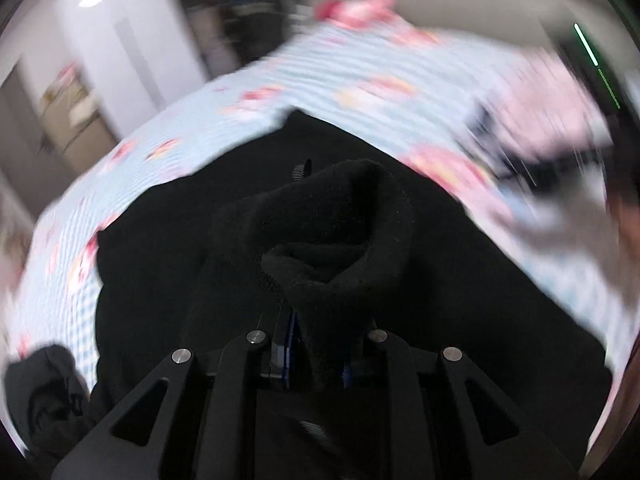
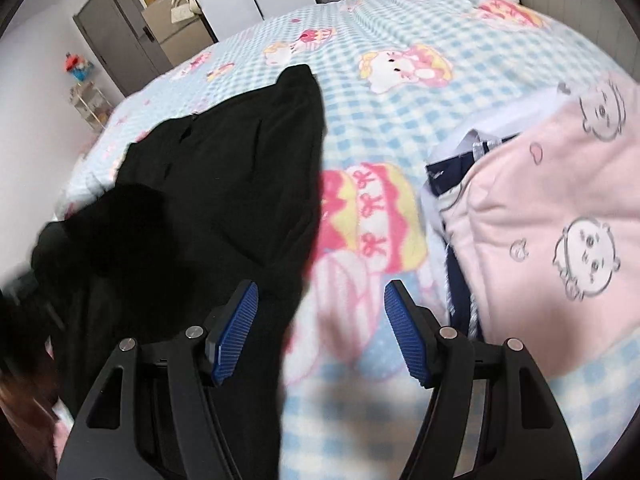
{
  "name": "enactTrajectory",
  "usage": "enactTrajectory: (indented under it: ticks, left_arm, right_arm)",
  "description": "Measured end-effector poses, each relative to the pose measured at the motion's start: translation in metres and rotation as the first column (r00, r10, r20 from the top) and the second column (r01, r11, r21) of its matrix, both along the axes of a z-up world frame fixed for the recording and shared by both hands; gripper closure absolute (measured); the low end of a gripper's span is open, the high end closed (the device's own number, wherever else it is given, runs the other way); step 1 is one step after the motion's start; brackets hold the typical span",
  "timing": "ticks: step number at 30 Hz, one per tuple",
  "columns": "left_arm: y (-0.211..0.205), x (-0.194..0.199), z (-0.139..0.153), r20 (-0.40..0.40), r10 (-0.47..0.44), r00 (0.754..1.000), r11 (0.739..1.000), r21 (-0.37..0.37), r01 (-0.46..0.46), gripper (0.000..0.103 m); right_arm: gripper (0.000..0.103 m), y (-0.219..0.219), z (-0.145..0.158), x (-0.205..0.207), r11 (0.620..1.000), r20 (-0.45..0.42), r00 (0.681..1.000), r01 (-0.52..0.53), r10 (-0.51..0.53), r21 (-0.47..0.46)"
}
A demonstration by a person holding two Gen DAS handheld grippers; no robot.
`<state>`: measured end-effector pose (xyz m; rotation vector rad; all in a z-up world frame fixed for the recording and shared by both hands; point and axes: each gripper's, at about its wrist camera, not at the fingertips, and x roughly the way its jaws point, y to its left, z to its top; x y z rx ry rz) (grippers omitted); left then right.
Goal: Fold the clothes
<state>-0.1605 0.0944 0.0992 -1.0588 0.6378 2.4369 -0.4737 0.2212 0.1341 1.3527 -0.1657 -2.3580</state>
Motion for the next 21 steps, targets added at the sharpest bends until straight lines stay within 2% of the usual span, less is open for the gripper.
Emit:
enactTrajectory:
  ticks: [3, 5, 7, 10, 12, 14, 16, 17, 18, 19, 20, 21]
  left_arm:
    - [0.030, 0.020, -0.021, 0.068, -0.031, 0.997, 0.999, -0.039, 0.033, 0.080]
    - [0.030, 0.040, -0.018, 0.088, -0.033, 0.996, 0.999, -0.005, 0.033, 0.059]
    - [0.026, 0.056, -0.015, 0.088, -0.052, 0.995, 0.998, 0.048, 0.048, 0.050]
    - [0.014, 0.070, -0.005, 0.080, -0.054, 0.995, 0.992, 0.115, 0.045, 0.050]
    - [-0.007, 0.071, -0.002, 0.079, 0.035, 0.996, 0.989, 0.141, -0.046, 0.050]
    - [-0.034, 0.056, -0.006, 0.133, 0.165, 0.977, 0.960, 0.206, -0.190, 0.050]
    - [-0.060, 0.044, -0.010, 0.195, 0.269, 0.943, 0.909, 0.272, -0.315, 0.050]
    - [-0.070, 0.042, -0.010, 0.225, 0.282, 0.933, 0.882, 0.323, -0.344, 0.052]
    - [-0.079, 0.040, -0.010, 0.256, 0.292, 0.922, 0.850, 0.372, -0.373, 0.052]
    - [-0.085, 0.039, -0.009, 0.272, 0.293, 0.916, 0.824, 0.414, -0.387, 0.052]
    - [-0.087, 0.041, -0.005, 0.265, 0.283, 0.922, 0.810, 0.450, -0.378, 0.052]
    - [-0.088, 0.042, -0.002, 0.256, 0.280, 0.925, 0.801, 0.470, -0.372, 0.051]
  right_arm:
    - [0.035, -0.007, 0.002, 0.004, 0.998, 0.006, 0.999, -0.041, 0.042, -0.047]
    - [0.035, -0.013, 0.003, 0.006, 0.993, 0.012, 0.997, -0.078, 0.079, -0.090]
    - [0.033, -0.027, 0.000, 0.001, 0.979, 0.031, 0.991, -0.127, 0.134, -0.159]
    - [0.032, -0.042, -0.005, 0.001, 0.955, 0.055, 0.976, -0.195, 0.212, -0.224]
    - [0.029, -0.055, -0.008, 0.004, 0.945, 0.052, 0.966, -0.237, 0.254, -0.226]
    - [0.028, -0.073, -0.014, 0.004, 0.940, 0.046, 0.958, -0.268, 0.284, -0.213]
    - [0.028, -0.090, -0.021, 0.005, 0.937, 0.037, 0.952, -0.292, 0.304, -0.193]
    - [0.031, -0.097, -0.025, 0.006, 0.935, 0.034, 0.949, -0.303, 0.314, -0.183]
    - [0.037, -0.102, -0.029, 0.007, 0.940, 0.038, 0.948, -0.305, 0.315, -0.154]
    - [0.054, -0.108, -0.034, 0.007, 0.944, 0.043, 0.949, -0.306, 0.313, -0.123]
    - [0.062, -0.108, -0.036, 0.008, 0.955, 0.046, 0.956, -0.287, 0.290, -0.073]
    - [0.062, -0.106, -0.036, 0.008, 0.963, 0.036, 0.962, -0.268, 0.270, -0.036]
